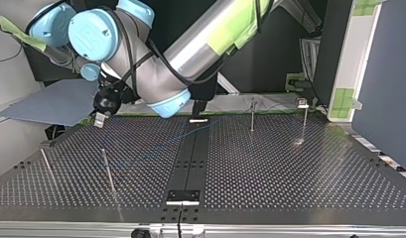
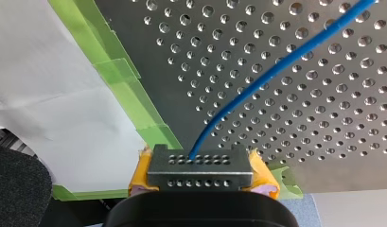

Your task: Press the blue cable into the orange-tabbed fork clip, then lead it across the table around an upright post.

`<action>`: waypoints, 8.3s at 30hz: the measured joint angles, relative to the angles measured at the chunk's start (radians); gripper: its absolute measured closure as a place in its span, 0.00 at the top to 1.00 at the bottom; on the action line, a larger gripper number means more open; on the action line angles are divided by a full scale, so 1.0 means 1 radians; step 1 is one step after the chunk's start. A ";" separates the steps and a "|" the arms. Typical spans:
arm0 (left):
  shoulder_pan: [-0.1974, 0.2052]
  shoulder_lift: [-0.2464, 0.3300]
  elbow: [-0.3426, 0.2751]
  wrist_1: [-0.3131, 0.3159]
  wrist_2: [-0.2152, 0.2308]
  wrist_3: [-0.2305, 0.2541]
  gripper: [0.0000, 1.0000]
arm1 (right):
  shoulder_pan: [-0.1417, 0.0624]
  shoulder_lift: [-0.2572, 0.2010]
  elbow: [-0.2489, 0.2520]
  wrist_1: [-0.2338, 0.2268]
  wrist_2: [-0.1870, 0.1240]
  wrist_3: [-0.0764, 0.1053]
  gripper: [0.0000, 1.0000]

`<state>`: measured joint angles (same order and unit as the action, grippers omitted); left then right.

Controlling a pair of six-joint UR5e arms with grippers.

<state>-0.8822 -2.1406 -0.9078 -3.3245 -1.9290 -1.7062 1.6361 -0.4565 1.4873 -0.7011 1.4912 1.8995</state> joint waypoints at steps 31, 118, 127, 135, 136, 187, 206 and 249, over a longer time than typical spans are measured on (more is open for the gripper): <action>0.022 0.000 0.000 -0.040 -0.259 -0.186 0.99 | -0.003 0.000 -0.001 0.002 -0.005 -0.005 0.00; -0.085 0.131 -0.568 0.478 -0.110 -0.165 0.99 | -0.005 -0.003 -0.002 0.013 -0.024 -0.031 0.00; -0.085 0.131 -0.654 0.564 -0.110 -0.146 0.99 | -0.005 -0.004 -0.002 0.016 -0.023 -0.040 0.00; -0.085 0.131 -0.732 0.642 -0.110 -0.142 0.99 | -0.006 -0.003 -0.002 0.017 -0.023 -0.044 0.00; -0.084 0.131 -0.746 0.656 -0.110 -0.141 0.99 | -0.006 -0.003 -0.002 0.017 -0.023 -0.044 0.00; -0.085 0.131 -1.278 1.188 -0.110 -0.139 0.99 | -0.003 -0.003 -0.002 0.020 -0.022 -0.078 0.00; -0.085 0.131 -1.335 1.245 -0.110 -0.139 0.99 | -0.006 -0.005 -0.003 0.020 -0.023 -0.078 0.00; -0.085 0.131 -1.335 1.245 -0.110 -0.139 0.99 | -0.006 -0.005 -0.003 0.020 -0.023 -0.078 0.00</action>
<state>-0.9668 -2.0100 -2.2428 -2.0793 -2.0394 -1.8453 1.6299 -0.4611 1.4843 -0.6811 1.4681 1.8210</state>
